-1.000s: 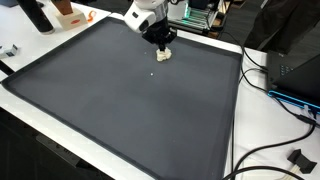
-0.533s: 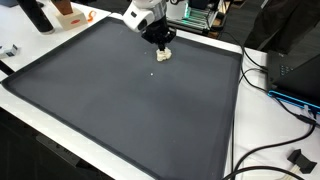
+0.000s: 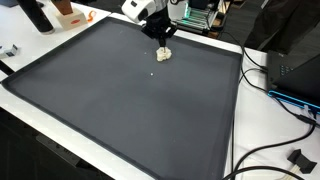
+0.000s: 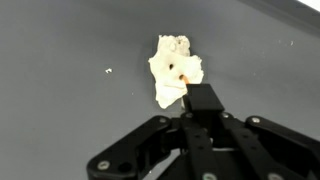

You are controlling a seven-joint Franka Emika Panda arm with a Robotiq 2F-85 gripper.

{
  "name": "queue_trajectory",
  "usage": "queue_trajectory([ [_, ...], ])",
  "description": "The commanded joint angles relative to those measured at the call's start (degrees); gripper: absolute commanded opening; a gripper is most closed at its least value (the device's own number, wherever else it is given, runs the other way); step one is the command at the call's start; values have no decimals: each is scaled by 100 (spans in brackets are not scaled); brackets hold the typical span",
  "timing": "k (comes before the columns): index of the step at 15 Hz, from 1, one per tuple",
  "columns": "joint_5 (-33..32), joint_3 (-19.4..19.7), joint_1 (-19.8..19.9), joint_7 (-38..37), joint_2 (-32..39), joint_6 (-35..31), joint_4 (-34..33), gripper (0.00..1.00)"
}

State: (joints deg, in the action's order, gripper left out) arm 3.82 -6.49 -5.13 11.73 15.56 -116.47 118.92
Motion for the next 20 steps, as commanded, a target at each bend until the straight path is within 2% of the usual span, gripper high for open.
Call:
queue_trajectory([
  [1, 3, -31, -2, -93, -449, 172, 190, 3],
  [12, -167, -9, -60, -350, -1184, 640, 141, 3],
  [13, -55, -4, -36, -216, -988, 572, -11, 13],
  [19, -60, -3, -40, -241, -1063, 600, -7, 13],
  [20, -60, -3, -40, -241, -1063, 600, -5, 3],
])
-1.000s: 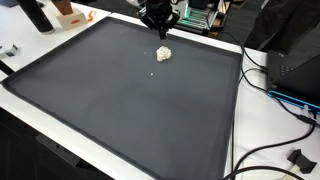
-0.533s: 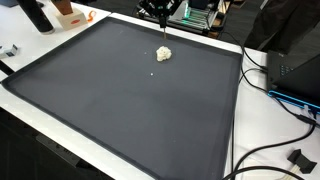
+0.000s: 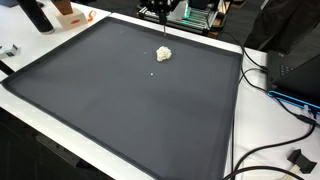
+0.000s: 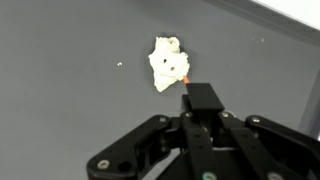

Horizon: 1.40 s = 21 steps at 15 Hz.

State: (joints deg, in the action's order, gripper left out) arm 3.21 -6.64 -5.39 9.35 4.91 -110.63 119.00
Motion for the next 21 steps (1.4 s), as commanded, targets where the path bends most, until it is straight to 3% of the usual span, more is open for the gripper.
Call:
queue_trajectory([
  [1, -61, 27, -15, -152, 34, -32, -21, 3],
  [10, -1348, 193, -186, -3266, 443, -459, 33, 3],
  [17, -2325, 301, -469, -5409, 786, 254, -131, 3],
  [21, -2497, 276, -557, -5975, 990, 720, -236, 3],
])
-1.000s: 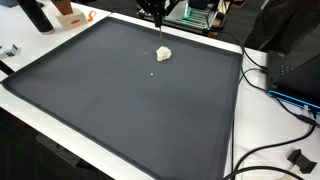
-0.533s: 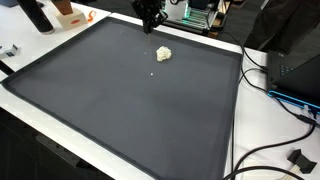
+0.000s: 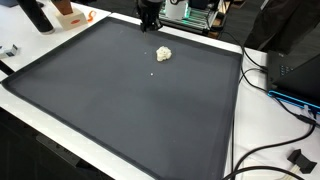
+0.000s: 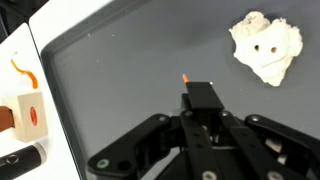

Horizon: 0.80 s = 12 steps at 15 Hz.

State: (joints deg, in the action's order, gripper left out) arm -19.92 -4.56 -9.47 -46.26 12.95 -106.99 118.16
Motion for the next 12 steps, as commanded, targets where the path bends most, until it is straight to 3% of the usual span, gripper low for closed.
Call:
queue_trajectory([
  [1, -220, 66, -174, -528, 243, 443, -184, 3],
  [12, -452, 91, -443, -1400, 881, 1092, -553, 3],
])
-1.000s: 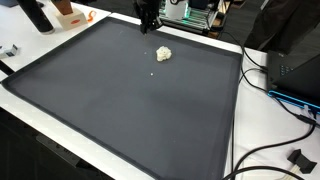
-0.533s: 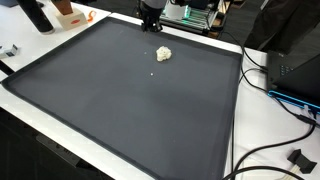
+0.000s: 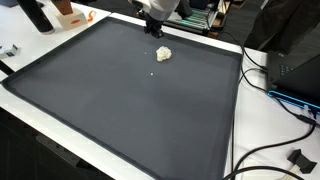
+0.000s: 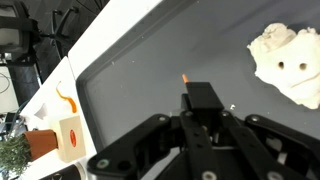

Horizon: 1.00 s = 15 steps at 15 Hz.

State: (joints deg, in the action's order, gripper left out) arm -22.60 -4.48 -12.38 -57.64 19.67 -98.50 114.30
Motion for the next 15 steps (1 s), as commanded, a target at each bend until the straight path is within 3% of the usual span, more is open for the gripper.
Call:
queue_trajectory([
  [1, -233, 90, -179, -340, 252, 276, -190, 3],
  [15, -780, 181, -433, -1055, 874, 639, -556, 3],
])
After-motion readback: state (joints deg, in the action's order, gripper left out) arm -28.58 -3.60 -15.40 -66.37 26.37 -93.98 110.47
